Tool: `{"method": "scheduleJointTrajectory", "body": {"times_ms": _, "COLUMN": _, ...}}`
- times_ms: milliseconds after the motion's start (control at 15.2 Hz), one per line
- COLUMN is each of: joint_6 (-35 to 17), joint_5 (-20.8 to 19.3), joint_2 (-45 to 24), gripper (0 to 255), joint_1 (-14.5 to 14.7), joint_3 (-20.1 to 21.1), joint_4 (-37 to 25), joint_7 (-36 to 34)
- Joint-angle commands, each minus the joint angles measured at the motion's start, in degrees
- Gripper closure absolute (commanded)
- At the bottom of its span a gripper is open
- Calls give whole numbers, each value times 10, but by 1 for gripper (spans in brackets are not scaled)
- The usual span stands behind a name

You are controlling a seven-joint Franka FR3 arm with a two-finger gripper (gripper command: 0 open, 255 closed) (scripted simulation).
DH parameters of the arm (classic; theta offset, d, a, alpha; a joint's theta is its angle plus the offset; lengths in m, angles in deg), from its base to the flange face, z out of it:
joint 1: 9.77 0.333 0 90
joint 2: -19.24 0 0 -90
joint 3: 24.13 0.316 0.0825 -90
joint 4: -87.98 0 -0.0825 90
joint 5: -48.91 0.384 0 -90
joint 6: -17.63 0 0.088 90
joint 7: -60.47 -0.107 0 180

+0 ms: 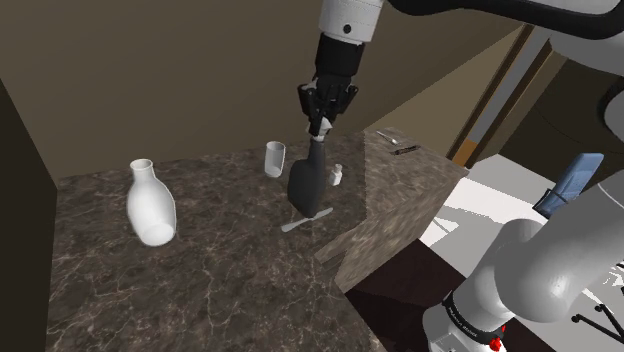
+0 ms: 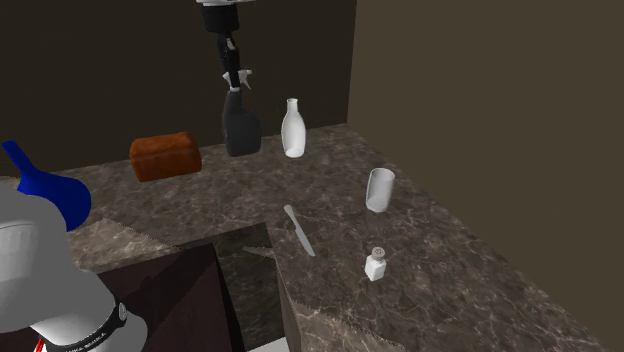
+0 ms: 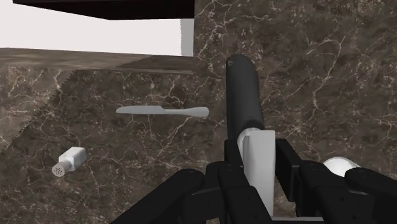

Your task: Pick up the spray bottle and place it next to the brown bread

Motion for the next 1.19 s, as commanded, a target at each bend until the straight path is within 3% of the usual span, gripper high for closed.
{"method": "scheduleJointTrajectory", "body": {"times_ms": 0, "joint_6": -1, "joint_5": 9, "joint_2": 22, "gripper": 255, "joint_1": 11, "joint_3": 14, "joint_4": 22, "joint_7": -25}}
{"method": "scheduleJointTrajectory", "body": {"times_ms": 528, "joint_6": 6, "joint_5": 37, "joint_2": 65, "gripper": 255, "joint_1": 52, "joint_3": 75, "joint_4": 52, "joint_7": -122}}
{"method": "scheduleJointTrajectory", "body": {"times_ms": 1122, "joint_6": 15, "joint_5": 59, "joint_2": 67, "gripper": 255, "joint_1": 93, "joint_3": 161, "joint_4": 37, "joint_7": -248}}
